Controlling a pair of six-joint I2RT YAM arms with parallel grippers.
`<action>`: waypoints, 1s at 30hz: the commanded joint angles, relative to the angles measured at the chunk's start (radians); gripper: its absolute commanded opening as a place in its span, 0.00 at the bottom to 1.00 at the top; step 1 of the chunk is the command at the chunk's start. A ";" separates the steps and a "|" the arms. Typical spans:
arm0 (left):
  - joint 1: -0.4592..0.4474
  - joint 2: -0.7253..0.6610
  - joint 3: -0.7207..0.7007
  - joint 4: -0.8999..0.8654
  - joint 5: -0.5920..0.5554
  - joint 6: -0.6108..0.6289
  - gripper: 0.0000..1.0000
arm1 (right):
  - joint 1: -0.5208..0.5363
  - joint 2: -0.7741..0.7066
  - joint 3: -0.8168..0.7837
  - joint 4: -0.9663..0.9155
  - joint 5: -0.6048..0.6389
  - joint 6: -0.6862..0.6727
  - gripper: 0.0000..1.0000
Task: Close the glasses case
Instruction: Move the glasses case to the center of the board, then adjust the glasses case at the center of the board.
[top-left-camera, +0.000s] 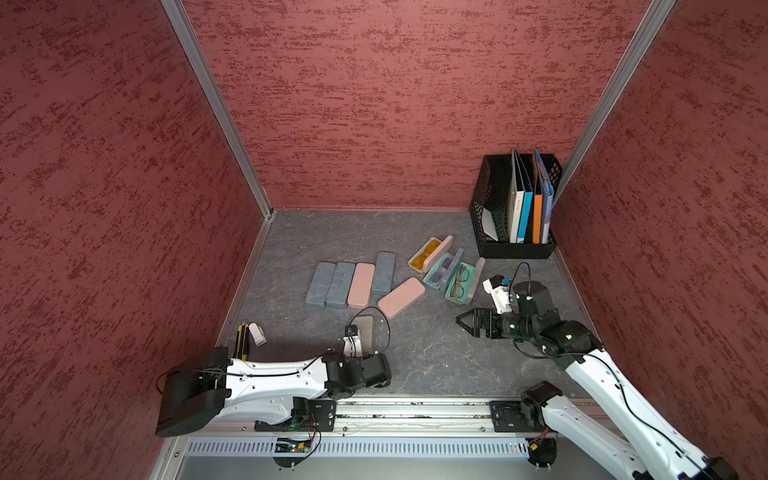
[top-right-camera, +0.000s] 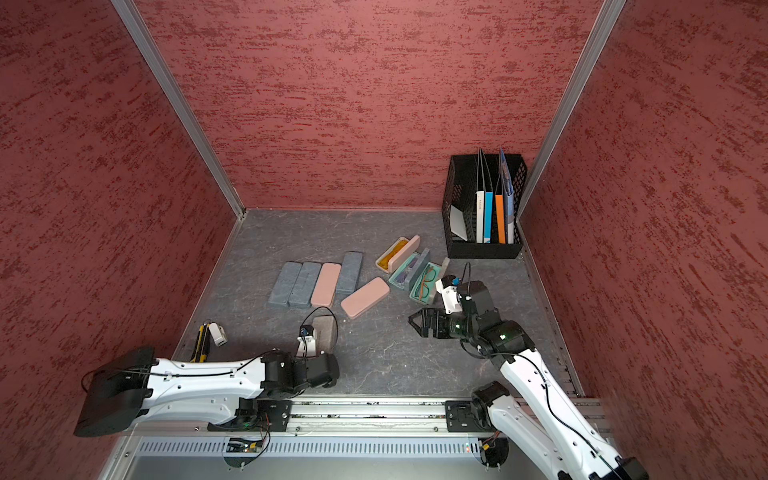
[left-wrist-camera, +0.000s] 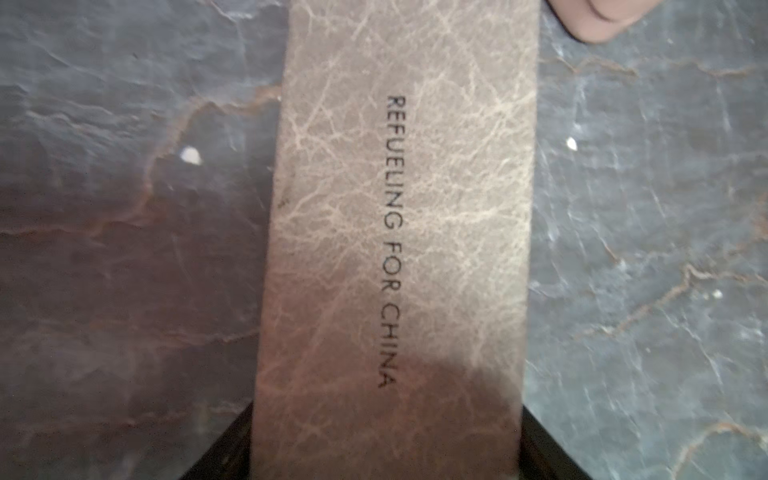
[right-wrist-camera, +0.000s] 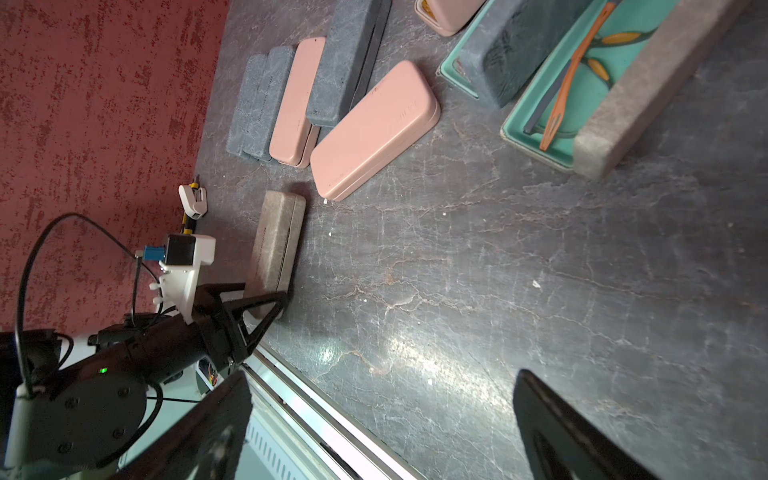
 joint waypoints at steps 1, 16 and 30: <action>0.069 0.010 -0.033 0.025 0.079 0.130 0.51 | -0.003 -0.001 -0.013 0.034 -0.031 -0.015 0.98; 0.207 0.148 0.037 0.097 0.107 0.335 0.62 | 0.183 0.278 -0.036 0.224 -0.008 0.059 0.97; 0.035 -0.066 0.074 -0.069 0.021 0.219 0.91 | 0.340 0.770 0.184 0.461 0.136 0.242 0.84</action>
